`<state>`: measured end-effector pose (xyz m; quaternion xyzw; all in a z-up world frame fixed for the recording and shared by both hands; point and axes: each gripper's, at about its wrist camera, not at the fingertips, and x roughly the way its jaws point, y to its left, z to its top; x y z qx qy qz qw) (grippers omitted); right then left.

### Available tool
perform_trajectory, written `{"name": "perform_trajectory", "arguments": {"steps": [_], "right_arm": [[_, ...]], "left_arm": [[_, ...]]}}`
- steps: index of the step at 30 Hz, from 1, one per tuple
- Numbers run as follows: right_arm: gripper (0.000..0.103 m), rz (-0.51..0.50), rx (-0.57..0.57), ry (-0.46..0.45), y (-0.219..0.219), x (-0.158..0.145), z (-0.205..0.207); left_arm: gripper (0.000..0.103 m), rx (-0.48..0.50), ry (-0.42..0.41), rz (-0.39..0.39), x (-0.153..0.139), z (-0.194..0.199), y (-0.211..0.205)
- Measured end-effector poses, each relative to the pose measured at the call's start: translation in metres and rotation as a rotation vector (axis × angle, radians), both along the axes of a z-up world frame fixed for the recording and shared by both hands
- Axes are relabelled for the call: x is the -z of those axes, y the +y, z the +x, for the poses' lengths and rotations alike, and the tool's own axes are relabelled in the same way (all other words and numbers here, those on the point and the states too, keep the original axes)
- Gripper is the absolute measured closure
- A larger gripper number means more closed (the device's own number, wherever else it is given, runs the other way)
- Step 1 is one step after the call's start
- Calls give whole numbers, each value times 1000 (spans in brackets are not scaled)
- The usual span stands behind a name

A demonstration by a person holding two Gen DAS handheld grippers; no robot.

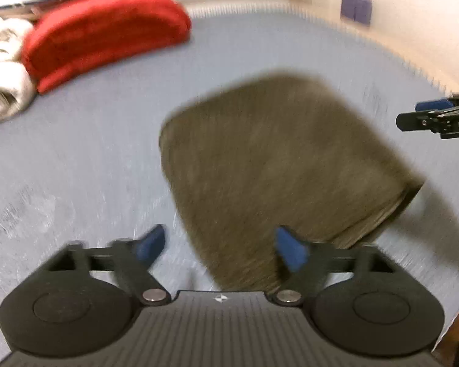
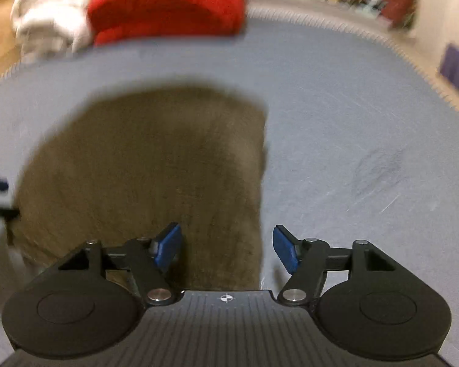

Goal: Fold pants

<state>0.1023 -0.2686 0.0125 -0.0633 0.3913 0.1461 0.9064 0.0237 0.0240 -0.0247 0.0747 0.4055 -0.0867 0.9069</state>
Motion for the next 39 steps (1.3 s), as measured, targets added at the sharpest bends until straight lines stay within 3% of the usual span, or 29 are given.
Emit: {"name": "perform_trajectory", "arguments": {"steps": [3, 6, 8, 9, 11, 12, 14, 16, 18, 22, 31, 39], "right_arm": [[5, 108, 47, -116, -6, -55, -28], [4, 148, 121, -171, -9, -89, -58], [1, 160, 125, -191, -9, -97, -78], [1, 171, 125, -206, -10, -100, -88], [1, 200, 128, -231, -11, -95, -99], [1, 215, 133, -236, -9, -87, -103], [1, 196, 153, -216, -8, -70, -97], [1, 113, 203, -127, -2, -55, -85], [1, 147, 171, -113, 0, -50, -82], [1, 107, 135, -63, 15, -39, -75], [1, 91, 115, -68, 27, -36, -73], [1, 93, 102, -71, 34, -36, -72]], "left_arm": [[9, -47, -119, -20, -30, -26, -10], [4, -95, -207, -52, -47, -50, -15], [0, -179, -189, -107, -40, -56, -11], [0, -221, -126, -134, -35, -52, -11], [0, -242, -21, -227, -26, -45, -12], [0, -242, -14, -222, -26, -45, -15], [0, -260, -36, -103, -22, -46, -29], [0, -262, -54, -54, -21, -45, -36], [0, -259, -37, -85, -20, -42, -30], [0, -275, 5, -127, -14, -38, -21], [0, -294, 50, -117, -7, -37, -18], [0, -305, 29, -126, -11, -39, -15]]}}
